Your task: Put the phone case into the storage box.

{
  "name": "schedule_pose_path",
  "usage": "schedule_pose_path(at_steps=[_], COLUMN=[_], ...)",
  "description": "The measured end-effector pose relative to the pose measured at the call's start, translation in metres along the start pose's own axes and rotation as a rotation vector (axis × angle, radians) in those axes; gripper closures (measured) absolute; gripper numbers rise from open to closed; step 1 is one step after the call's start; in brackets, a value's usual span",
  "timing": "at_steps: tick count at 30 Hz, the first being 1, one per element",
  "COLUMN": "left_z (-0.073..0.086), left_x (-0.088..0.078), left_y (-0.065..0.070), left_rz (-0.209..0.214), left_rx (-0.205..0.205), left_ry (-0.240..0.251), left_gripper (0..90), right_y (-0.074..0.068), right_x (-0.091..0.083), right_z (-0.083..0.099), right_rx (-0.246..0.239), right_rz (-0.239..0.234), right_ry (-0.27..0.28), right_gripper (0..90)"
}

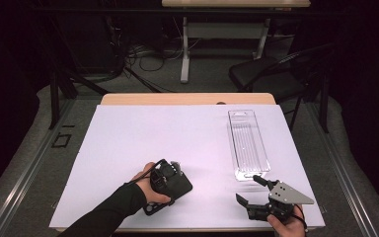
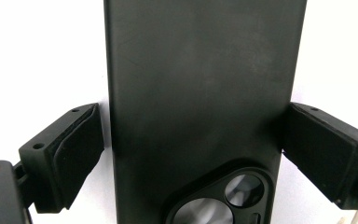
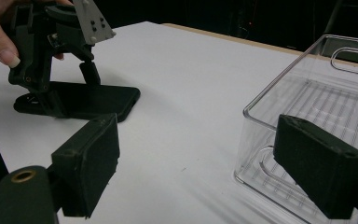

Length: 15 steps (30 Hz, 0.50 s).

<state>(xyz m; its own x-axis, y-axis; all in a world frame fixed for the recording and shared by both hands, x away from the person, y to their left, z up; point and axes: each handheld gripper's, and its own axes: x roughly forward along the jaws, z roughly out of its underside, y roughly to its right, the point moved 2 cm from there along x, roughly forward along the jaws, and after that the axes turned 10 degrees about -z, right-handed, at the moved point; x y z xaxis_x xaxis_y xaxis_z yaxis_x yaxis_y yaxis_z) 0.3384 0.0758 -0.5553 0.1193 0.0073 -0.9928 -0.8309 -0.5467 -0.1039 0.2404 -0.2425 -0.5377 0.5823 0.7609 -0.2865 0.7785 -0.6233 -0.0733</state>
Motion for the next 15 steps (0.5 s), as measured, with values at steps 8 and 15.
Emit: schedule_pose_path(at_steps=[8, 15], left_z=[-0.0032, -0.0055], left_x=[0.0009, 0.0015], left_y=[0.0017, 0.0025], left_rz=[-0.013, -0.021], left_rx=[-0.014, -0.019], left_ry=[-0.023, -0.041], left_gripper=[6.6, 6.7], right_y=[0.0, 0.0], right_x=[0.0002, 0.0004], right_z=[0.0002, 0.0004], right_rx=[-0.003, -0.003], right_rz=[-0.001, -0.002], right_ry=[-0.003, -0.004], right_gripper=[14.0, 14.1])
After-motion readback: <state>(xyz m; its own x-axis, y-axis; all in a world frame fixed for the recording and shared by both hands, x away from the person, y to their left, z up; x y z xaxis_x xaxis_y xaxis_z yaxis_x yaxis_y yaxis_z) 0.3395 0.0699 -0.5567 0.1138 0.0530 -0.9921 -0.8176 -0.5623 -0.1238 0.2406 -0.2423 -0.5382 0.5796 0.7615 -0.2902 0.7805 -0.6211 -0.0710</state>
